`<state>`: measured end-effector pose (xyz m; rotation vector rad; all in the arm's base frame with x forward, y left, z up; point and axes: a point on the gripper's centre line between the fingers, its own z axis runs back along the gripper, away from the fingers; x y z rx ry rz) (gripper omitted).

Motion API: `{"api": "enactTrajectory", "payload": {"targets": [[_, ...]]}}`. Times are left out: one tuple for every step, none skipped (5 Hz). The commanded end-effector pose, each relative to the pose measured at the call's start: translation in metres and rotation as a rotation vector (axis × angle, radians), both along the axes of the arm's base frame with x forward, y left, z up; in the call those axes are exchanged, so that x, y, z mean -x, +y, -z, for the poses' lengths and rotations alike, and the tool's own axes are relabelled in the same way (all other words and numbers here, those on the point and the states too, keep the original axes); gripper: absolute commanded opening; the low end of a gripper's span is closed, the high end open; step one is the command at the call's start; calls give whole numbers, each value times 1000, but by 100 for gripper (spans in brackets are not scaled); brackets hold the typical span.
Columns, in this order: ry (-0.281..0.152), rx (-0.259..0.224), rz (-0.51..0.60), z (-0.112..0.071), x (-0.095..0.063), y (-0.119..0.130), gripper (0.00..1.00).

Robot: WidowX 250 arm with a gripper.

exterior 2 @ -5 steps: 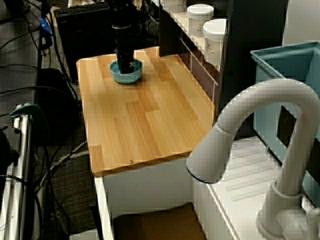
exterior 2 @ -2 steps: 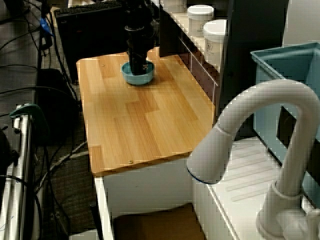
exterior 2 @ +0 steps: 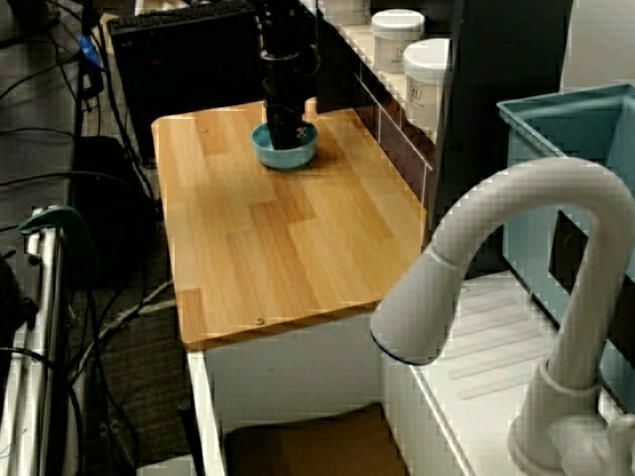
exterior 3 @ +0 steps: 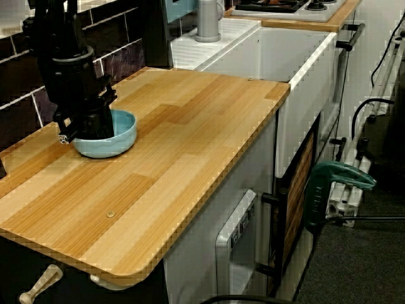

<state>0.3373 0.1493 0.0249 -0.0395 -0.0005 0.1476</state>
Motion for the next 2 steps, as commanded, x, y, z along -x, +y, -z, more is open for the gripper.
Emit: {"api": "enactTrajectory", "payload": {"targets": [[-5,5,18,-4,26,-2,0],[-9,13,27,-6,42,-2,0]]}}
